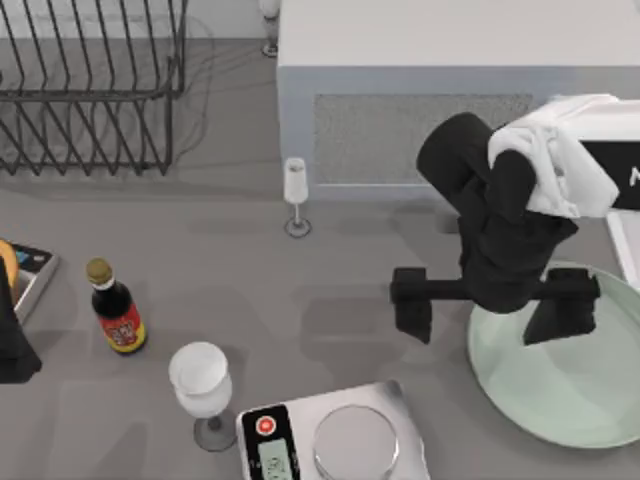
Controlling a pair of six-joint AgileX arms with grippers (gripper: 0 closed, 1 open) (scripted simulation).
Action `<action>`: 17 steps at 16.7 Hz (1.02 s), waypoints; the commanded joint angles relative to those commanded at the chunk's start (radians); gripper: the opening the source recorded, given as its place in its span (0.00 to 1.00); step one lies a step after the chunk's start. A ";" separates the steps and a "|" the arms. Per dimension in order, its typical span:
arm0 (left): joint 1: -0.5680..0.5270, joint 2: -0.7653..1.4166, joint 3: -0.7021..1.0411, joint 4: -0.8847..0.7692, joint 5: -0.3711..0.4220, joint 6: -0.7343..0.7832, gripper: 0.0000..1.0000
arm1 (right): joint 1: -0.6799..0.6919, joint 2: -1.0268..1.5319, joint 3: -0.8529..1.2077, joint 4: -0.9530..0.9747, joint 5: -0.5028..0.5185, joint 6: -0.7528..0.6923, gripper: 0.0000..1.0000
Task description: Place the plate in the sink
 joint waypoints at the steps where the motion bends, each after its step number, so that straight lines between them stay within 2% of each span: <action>1: 0.000 0.000 0.000 0.000 0.000 0.000 1.00 | 0.000 0.020 -0.026 0.051 0.000 0.001 1.00; 4: 0.000 0.000 0.000 0.000 0.000 0.000 1.00 | 0.003 0.068 -0.083 0.142 0.001 0.003 1.00; 8: 0.000 0.000 0.000 0.000 0.000 0.000 1.00 | 0.006 0.075 -0.090 0.151 0.000 0.003 1.00; 17: 0.000 0.000 0.000 0.000 0.000 0.000 1.00 | 0.006 0.075 -0.090 0.151 0.000 0.003 0.32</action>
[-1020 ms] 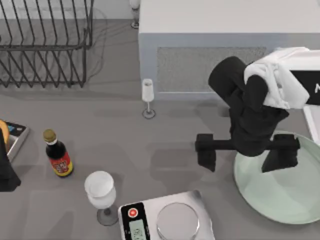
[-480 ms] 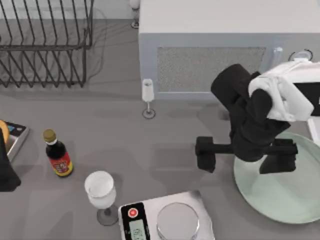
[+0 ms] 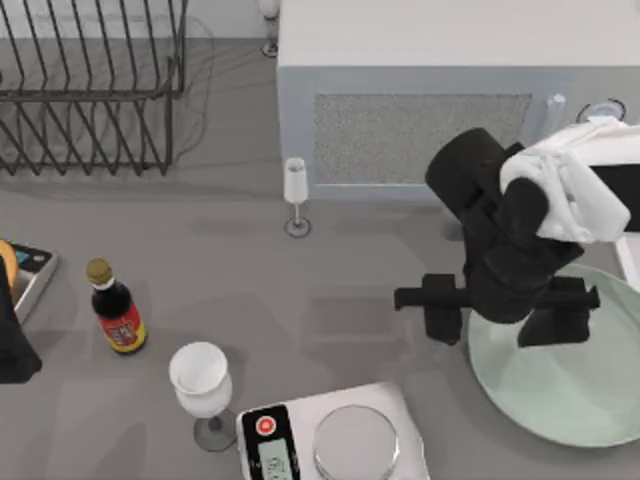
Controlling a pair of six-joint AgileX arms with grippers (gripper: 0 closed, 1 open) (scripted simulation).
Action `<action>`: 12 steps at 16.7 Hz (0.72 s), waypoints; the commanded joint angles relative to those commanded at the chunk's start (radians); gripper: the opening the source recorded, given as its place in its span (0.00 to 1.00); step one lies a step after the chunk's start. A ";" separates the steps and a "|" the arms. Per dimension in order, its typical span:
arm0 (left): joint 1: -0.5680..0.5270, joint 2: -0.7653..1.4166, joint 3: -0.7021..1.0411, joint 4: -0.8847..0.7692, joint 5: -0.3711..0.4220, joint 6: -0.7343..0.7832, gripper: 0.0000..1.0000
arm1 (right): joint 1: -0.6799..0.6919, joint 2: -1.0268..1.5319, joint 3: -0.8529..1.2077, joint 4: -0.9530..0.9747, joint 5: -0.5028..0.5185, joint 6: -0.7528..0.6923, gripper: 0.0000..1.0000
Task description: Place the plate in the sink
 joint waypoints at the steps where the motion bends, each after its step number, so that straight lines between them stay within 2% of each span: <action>1: 0.000 0.000 0.000 0.000 0.000 0.000 1.00 | 0.000 0.000 0.000 0.000 0.000 0.000 0.25; 4: 0.000 0.000 0.000 0.000 0.000 0.000 1.00 | 0.000 0.000 0.000 0.000 0.000 0.000 0.02; 12: 0.000 0.000 0.000 0.000 0.000 0.000 1.00 | 0.000 0.000 0.000 0.000 0.000 0.000 0.00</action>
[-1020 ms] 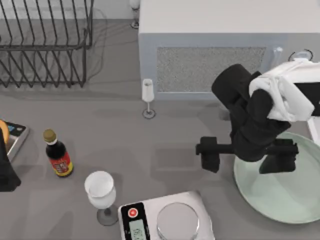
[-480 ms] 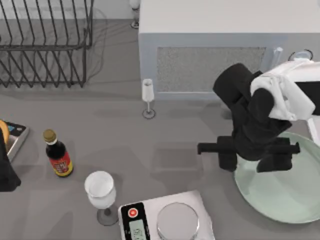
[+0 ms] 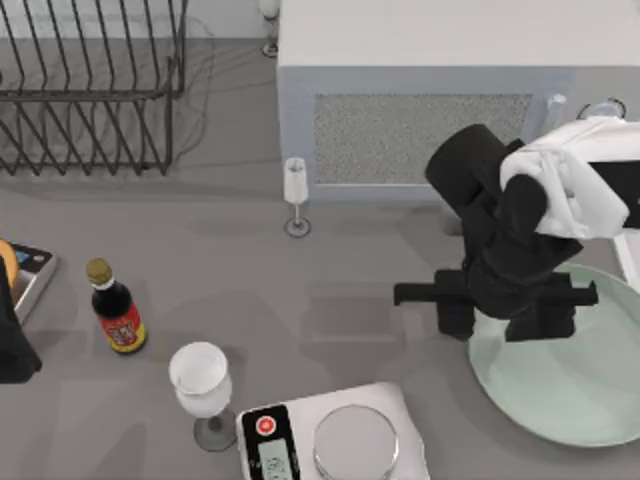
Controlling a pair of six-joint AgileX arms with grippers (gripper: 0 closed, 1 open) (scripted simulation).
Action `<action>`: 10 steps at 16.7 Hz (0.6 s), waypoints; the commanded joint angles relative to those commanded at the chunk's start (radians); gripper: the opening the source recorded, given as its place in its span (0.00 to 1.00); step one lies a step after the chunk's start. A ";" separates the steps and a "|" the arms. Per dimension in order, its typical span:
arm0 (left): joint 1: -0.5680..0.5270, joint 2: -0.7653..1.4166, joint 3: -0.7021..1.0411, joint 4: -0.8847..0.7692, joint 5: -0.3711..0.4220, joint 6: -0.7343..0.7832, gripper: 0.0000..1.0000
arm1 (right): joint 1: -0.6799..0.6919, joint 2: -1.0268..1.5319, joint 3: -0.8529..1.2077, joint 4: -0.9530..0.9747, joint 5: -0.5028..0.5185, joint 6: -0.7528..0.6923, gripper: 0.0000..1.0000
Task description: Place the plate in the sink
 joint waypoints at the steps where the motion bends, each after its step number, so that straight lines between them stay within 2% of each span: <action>1: 0.000 0.000 0.000 0.000 0.000 0.000 1.00 | -0.017 -0.095 0.009 -0.003 0.019 -0.009 0.00; 5: 0.000 0.000 0.000 0.000 0.000 0.000 1.00 | -0.005 -0.087 0.077 -0.073 0.017 -0.007 0.00; 10: 0.000 0.000 0.000 0.000 0.000 0.000 1.00 | 0.016 -0.078 0.389 -0.392 0.013 -0.007 0.00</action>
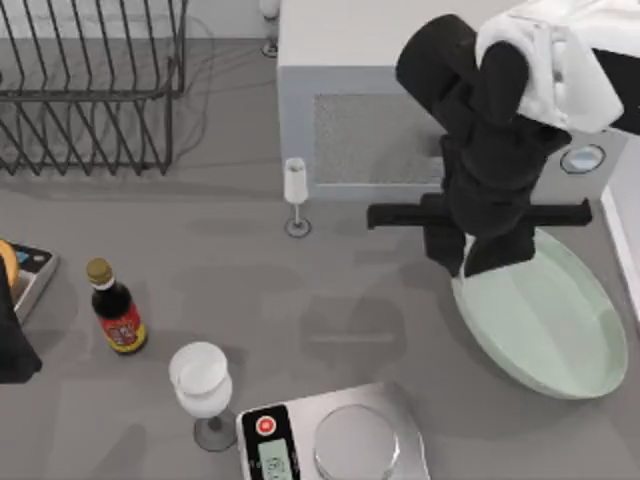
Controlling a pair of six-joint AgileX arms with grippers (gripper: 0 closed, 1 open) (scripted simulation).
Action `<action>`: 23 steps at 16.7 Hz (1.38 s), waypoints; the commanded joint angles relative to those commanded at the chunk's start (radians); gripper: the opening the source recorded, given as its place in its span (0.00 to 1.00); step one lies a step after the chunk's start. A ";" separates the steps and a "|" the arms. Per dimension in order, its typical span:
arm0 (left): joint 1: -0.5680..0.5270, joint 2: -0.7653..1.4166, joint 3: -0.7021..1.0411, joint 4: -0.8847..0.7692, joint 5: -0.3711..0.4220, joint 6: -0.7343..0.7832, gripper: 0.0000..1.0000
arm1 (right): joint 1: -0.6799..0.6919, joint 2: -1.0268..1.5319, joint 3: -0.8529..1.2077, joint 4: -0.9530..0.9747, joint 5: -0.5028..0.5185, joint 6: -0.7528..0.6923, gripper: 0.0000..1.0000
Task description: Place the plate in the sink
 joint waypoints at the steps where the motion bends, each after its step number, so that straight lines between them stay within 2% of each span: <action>1: 0.000 0.000 0.000 0.000 0.000 0.000 1.00 | 0.000 0.001 0.089 -0.091 0.000 0.000 0.00; 5: 0.000 0.000 0.000 0.000 0.000 0.000 1.00 | -0.022 -0.005 0.422 -0.426 0.003 -0.004 0.00; 9: 0.000 0.000 0.000 0.000 0.000 0.000 1.00 | -0.040 -0.022 0.606 -0.609 0.005 -0.010 0.00; 17: 0.000 0.000 0.000 0.000 0.000 0.000 1.00 | -0.051 -0.034 0.648 -0.636 0.002 -0.006 0.00; 20: 0.000 0.000 0.000 0.000 0.000 0.000 1.00 | -0.148 -0.020 0.745 -0.631 -0.016 0.006 0.00; 23: 0.000 0.000 0.000 0.000 0.000 0.000 1.00 | -0.320 0.085 0.932 -0.618 -0.037 -0.048 0.00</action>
